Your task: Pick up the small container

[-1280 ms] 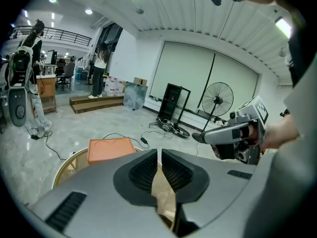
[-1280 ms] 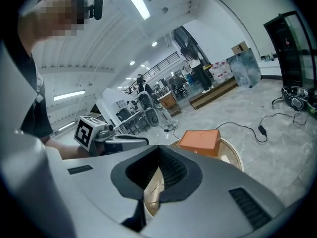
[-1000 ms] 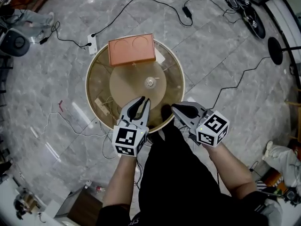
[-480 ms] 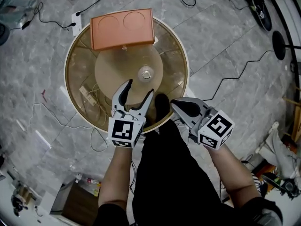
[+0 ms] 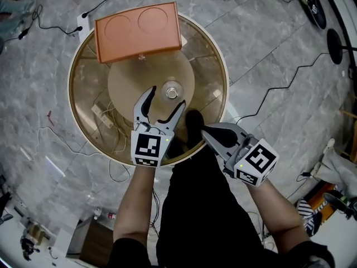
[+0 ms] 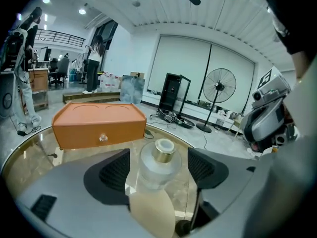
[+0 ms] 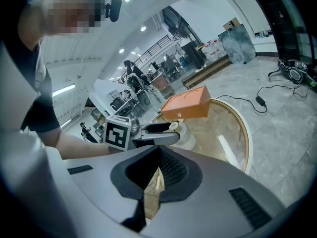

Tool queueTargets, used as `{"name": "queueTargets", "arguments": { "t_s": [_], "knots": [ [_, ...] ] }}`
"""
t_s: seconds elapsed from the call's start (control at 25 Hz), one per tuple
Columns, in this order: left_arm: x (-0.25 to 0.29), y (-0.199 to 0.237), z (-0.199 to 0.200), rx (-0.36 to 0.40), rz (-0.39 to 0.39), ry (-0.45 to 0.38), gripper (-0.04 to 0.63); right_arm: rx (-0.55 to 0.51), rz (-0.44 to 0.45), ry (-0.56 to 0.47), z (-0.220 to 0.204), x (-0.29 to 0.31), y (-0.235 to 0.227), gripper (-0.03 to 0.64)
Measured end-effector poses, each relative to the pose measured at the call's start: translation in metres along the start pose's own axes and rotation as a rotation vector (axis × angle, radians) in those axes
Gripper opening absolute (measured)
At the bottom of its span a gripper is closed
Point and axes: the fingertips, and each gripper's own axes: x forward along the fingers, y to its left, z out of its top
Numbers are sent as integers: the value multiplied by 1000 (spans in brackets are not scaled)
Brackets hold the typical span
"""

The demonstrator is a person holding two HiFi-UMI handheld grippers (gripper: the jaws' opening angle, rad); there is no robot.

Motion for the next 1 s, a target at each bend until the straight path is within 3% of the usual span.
{"name": "queueTargets", "arguments": {
  "t_s": [0.44, 0.6, 0.8, 1.0],
  "knots": [
    [41, -2, -19, 92, 22, 45, 367, 69, -64, -32, -14, -16, -29, 14],
    [52, 4, -31, 116, 37, 96, 366, 69, -74, -45, -13, -18, -26, 14],
    [48, 4, -37, 104, 60, 176, 341, 76, -95, -71, -4, -37, -9, 14],
    [13, -4, -7, 89, 74, 169, 339, 34, -91, -75, 15, -63, 24, 14]
  ]
}}
